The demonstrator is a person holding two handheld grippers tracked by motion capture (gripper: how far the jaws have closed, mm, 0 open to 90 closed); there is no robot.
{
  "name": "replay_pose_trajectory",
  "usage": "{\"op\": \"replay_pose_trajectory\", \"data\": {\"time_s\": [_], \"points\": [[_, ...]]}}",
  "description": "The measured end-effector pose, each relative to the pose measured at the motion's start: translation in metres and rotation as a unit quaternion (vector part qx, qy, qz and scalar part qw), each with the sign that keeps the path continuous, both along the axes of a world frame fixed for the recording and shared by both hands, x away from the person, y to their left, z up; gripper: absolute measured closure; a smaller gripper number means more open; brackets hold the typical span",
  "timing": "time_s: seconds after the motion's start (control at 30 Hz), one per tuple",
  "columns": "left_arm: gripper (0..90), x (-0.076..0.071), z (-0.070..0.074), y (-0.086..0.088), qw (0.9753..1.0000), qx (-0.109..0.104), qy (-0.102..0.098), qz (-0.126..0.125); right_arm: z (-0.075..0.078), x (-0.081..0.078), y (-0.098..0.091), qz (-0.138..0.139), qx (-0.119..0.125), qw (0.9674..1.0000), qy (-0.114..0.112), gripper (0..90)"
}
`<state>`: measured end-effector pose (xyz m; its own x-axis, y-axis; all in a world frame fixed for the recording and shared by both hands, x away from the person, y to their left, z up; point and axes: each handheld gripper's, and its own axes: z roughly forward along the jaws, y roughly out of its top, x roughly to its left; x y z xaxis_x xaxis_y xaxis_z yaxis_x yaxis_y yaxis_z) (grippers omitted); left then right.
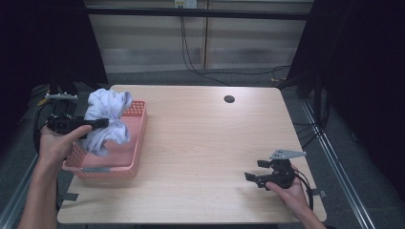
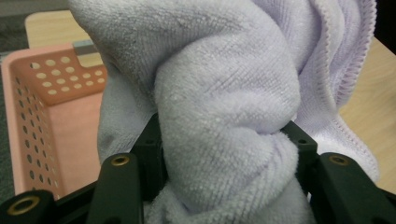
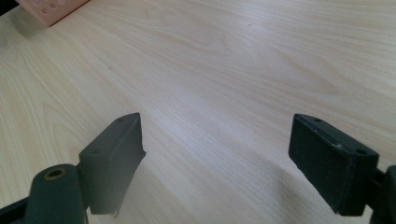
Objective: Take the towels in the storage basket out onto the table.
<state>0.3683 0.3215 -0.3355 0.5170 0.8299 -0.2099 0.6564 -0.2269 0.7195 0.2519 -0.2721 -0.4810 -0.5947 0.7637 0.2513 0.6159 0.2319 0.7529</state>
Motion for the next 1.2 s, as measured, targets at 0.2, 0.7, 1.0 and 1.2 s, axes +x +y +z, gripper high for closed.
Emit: {"op": "replay_pose_trajectory", "data": {"time_s": [0.2,0.7,1.0,1.2], "points": [[46.9,0.003,0.008,-0.015,0.9999,0.005,0.005,-0.007,0.000,0.001,0.000,0.000,-0.001,1.0000,-0.001,18.2],[46.0,0.003,0.015,-0.103,0.9922,0.021,0.013,-0.122,0.002,0.000,-0.003,0.010,0.014,0.9998,-0.010,14.9],[45.4,0.007,0.006,-0.168,0.9832,0.028,0.016,-0.180,0.002,0.000,-0.004,0.011,0.012,0.9998,-0.011,15.0],[45.4,0.002,-0.005,-0.212,0.9751,0.019,0.021,-0.220,0.002,0.000,-0.004,0.014,0.012,0.9998,-0.012,14.6]]}}
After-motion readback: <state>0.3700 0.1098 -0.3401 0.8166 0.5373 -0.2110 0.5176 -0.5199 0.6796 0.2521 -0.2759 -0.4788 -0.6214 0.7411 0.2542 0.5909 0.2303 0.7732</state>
